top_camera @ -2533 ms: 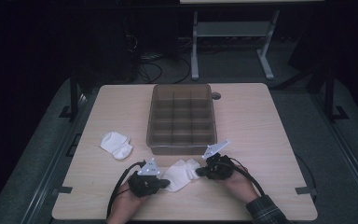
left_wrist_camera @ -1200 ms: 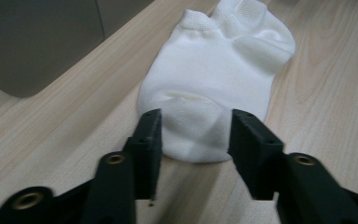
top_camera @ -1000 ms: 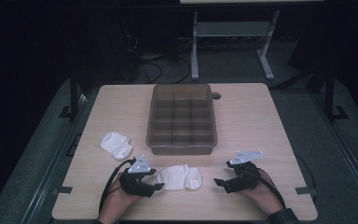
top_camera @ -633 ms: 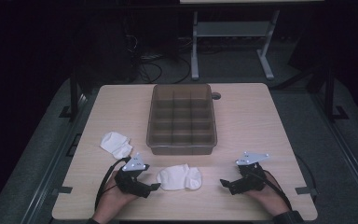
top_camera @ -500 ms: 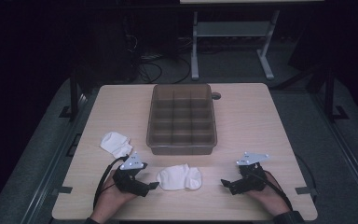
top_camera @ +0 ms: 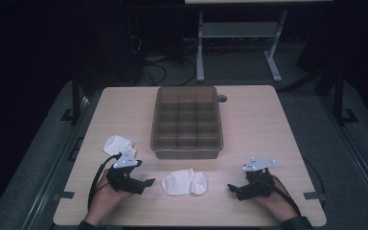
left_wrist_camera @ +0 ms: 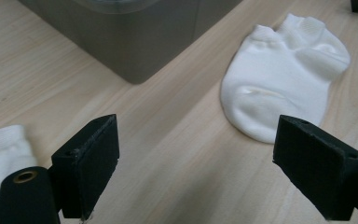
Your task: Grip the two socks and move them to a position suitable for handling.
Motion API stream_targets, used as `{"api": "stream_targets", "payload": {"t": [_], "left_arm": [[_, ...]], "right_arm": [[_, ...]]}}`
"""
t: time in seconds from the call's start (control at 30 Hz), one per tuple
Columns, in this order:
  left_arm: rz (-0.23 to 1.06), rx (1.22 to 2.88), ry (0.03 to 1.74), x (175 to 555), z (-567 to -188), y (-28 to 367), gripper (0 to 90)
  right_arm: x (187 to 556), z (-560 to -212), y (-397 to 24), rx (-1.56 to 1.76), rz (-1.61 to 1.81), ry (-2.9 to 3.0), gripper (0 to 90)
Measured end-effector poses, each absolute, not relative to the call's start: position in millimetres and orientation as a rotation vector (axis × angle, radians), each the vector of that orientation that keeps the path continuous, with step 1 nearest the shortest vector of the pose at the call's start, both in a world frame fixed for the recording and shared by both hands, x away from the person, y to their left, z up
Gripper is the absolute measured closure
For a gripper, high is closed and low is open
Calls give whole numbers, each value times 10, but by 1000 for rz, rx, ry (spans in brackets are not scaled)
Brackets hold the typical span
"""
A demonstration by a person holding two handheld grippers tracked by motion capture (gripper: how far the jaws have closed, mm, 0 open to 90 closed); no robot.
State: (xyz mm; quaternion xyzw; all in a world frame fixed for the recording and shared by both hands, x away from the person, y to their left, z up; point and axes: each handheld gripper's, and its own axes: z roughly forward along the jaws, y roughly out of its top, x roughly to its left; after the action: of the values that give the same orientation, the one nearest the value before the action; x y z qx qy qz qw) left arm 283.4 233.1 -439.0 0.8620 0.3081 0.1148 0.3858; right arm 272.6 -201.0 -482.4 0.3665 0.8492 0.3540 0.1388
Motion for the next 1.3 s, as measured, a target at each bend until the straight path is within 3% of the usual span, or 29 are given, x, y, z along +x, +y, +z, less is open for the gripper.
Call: {"api": "stream_targets", "payload": {"t": [1.3], "left_arm": [[442, 2141, 962, 3425, -4108, 2898, 176]], "right_arm": [[2733, -4825, -2011, 1064, 1024, 2448, 14]]}}
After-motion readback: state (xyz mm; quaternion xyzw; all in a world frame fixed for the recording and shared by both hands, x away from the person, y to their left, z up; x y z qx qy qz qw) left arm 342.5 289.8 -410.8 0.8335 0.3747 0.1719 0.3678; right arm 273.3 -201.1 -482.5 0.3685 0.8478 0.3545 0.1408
